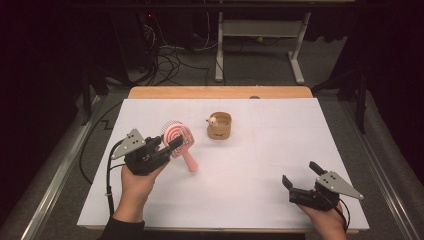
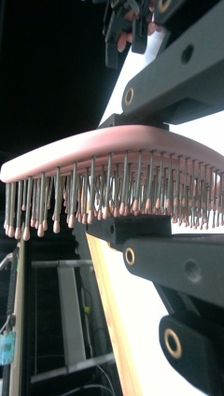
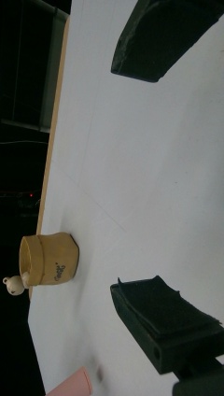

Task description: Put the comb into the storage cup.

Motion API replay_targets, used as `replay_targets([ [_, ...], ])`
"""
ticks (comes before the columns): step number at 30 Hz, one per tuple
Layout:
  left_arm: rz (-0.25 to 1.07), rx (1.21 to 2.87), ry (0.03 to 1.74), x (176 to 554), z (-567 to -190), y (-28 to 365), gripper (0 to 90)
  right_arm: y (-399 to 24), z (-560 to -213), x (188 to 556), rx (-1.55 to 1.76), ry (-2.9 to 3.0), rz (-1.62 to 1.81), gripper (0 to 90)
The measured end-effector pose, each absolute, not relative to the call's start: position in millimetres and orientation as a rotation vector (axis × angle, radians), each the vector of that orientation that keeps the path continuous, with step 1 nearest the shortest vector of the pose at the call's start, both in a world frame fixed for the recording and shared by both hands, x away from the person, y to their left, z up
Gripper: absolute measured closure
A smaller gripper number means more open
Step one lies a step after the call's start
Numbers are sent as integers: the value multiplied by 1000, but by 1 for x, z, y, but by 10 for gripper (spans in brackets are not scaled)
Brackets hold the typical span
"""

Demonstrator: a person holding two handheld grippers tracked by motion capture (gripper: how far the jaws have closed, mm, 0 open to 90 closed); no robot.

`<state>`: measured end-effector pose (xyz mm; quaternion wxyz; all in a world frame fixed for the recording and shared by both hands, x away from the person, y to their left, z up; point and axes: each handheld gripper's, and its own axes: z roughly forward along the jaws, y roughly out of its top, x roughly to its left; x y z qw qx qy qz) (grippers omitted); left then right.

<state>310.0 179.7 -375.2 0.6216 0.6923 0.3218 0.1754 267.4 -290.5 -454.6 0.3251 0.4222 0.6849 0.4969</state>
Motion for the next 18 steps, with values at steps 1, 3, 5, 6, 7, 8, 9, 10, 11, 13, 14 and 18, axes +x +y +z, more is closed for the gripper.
replay_targets([
  [1,404,1590,735,310,-375,178,632,-290,-455,267,1107,1794,1304,0],
  [3,406,1598,742,313,-372,174,632,-289,-454,267,1109,1794,1306,0],
  [5,413,1599,741,315,-369,170,632,-290,-453,266,1106,1790,1312,0],
  [6,414,1600,738,316,-367,168,632,-290,-453,266,1101,1792,1311,0],
  [7,417,1596,742,318,-365,167,632,-290,-453,266,1093,1793,1308,0],
  [8,423,1598,741,319,-363,166,632,-290,-453,267,1095,1791,1311,0],
  [9,426,1599,737,320,-361,164,632,-291,-453,267,1099,1790,1314,1],
  [10,429,1592,729,321,-359,162,632,-291,-453,267,1101,1788,1317,0],
  [11,428,1585,725,321,-358,161,632,-291,-453,267,1102,1788,1319,0],
  [13,433,1578,725,323,-355,158,632,-291,-453,267,1098,1790,1319,0],
  [14,432,1575,725,324,-354,157,632,-291,-453,267,1098,1790,1319,1],
  [18,432,1574,722,327,-349,151,632,-290,-452,266,1091,1789,1323,0],
])
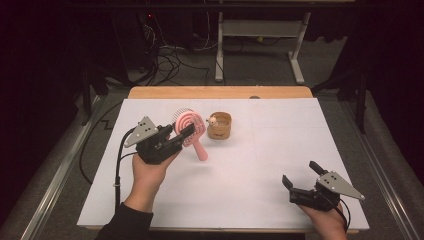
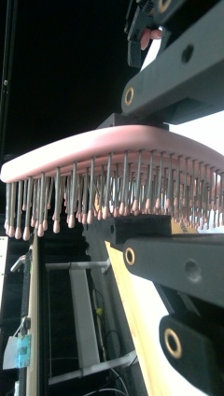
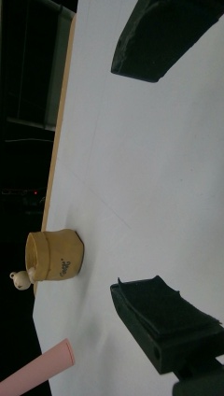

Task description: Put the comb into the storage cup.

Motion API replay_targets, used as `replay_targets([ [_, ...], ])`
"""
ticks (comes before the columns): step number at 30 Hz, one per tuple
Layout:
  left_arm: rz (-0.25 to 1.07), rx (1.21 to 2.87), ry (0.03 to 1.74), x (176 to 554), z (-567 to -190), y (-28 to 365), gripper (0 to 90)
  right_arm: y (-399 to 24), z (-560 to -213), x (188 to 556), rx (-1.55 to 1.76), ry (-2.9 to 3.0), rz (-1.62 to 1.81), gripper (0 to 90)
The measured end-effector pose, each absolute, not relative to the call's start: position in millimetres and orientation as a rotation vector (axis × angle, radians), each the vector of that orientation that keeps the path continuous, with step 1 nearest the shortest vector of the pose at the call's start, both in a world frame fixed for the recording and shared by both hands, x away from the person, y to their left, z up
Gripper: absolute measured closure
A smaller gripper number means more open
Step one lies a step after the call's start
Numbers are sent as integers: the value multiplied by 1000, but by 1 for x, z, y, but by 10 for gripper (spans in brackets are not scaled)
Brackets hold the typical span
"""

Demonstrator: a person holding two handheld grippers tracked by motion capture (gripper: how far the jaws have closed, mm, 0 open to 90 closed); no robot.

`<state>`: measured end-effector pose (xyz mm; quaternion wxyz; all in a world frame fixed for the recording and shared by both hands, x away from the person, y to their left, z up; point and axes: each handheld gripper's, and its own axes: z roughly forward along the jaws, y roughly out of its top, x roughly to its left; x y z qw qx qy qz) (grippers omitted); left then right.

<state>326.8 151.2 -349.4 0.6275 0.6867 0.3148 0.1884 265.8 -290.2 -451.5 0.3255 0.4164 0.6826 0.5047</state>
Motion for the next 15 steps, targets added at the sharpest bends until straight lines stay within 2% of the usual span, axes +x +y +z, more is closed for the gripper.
replay_targets([
  [15,416,1553,700,340,-333,134,632,-290,-450,265,1080,1791,1335,0],
])
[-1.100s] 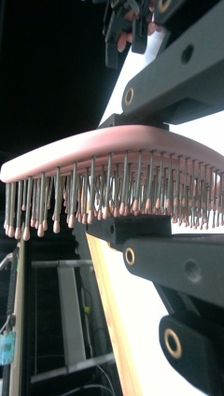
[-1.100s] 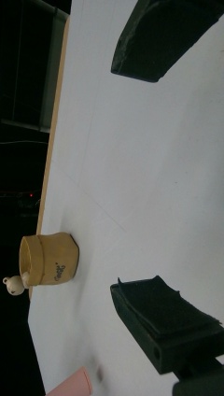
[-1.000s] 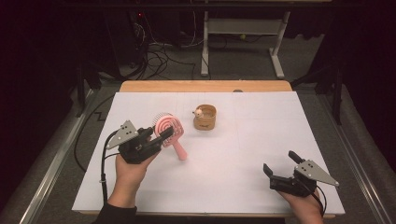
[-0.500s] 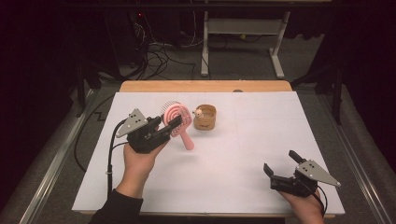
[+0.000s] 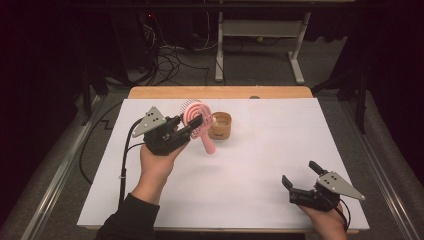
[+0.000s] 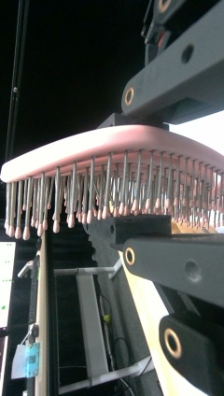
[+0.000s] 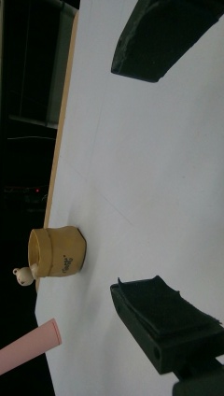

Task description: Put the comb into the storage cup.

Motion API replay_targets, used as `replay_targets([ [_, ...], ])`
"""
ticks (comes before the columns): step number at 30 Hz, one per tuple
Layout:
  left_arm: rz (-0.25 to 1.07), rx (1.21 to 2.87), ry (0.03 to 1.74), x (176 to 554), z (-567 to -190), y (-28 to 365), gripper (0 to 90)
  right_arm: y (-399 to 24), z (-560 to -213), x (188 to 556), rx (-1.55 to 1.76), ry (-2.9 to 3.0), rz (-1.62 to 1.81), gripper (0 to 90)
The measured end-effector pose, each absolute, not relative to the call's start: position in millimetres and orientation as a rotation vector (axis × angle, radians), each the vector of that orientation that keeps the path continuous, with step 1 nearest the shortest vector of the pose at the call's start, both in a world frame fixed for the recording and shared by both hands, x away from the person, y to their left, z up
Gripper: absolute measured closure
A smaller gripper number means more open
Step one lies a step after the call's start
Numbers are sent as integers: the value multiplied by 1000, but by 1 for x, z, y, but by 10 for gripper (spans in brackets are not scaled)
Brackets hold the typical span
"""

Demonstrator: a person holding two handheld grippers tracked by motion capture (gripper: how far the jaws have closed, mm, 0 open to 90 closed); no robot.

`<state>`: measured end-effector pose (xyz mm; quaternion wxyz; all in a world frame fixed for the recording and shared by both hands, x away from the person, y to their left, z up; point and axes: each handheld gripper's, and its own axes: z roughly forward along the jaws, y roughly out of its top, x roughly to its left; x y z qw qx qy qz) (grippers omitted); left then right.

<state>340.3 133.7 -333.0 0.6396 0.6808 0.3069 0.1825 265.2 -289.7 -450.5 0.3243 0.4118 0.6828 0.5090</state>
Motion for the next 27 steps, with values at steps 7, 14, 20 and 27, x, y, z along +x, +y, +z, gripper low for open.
replay_targets([
  [7,425,1545,700,349,-327,127,631,-290,-450,265,1080,1790,1339,1],
  [14,432,1530,699,358,-320,120,632,-291,-450,265,1085,1782,1343,0],
  [20,426,1515,702,368,-313,111,632,-292,-450,265,1096,1775,1348,0],
  [27,428,1520,707,381,-306,102,632,-292,-451,265,1102,1771,1360,1],
])
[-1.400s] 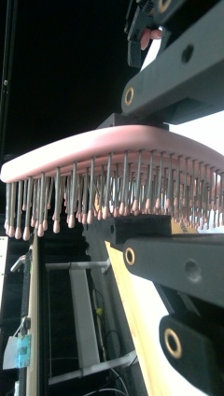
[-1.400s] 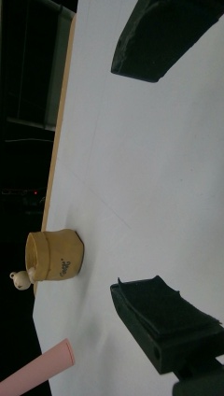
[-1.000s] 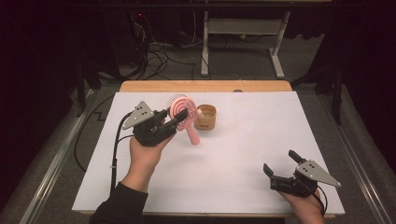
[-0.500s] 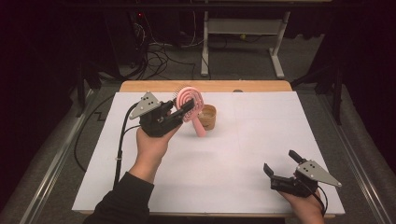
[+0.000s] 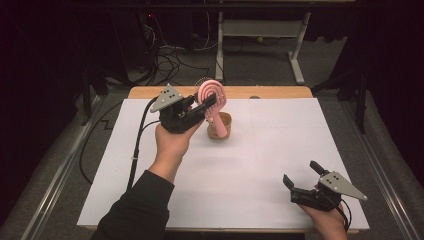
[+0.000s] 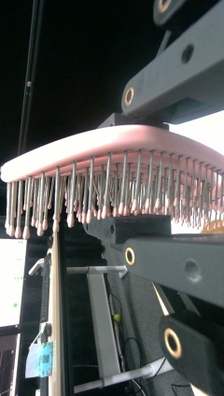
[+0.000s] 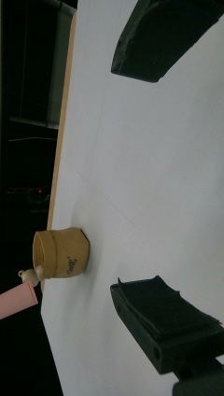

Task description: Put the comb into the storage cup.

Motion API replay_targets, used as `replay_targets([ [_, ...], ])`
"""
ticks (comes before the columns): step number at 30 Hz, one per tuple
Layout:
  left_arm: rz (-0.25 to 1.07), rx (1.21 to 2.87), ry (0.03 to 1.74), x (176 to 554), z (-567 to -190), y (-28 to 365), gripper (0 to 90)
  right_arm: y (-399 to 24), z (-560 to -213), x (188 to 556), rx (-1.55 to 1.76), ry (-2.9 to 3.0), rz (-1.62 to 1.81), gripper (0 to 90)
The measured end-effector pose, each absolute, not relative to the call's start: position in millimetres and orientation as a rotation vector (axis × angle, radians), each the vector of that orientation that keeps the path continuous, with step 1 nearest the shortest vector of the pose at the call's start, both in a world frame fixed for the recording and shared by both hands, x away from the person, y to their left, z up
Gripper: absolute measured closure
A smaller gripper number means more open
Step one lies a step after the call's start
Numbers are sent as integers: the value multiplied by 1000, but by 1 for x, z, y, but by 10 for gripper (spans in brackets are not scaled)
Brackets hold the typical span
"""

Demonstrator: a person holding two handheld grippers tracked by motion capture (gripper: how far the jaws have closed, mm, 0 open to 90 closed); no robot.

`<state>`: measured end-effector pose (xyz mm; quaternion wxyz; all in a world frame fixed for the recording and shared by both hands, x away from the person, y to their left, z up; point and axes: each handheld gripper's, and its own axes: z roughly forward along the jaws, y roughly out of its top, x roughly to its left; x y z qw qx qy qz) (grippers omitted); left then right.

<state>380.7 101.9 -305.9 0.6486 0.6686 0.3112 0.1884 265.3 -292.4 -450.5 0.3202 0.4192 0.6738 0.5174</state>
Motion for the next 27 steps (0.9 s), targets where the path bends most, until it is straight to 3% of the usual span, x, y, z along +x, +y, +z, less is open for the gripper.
replay_targets([
  [27,457,1494,762,424,-298,85,632,-292,-450,265,1096,1764,1369,0],
])
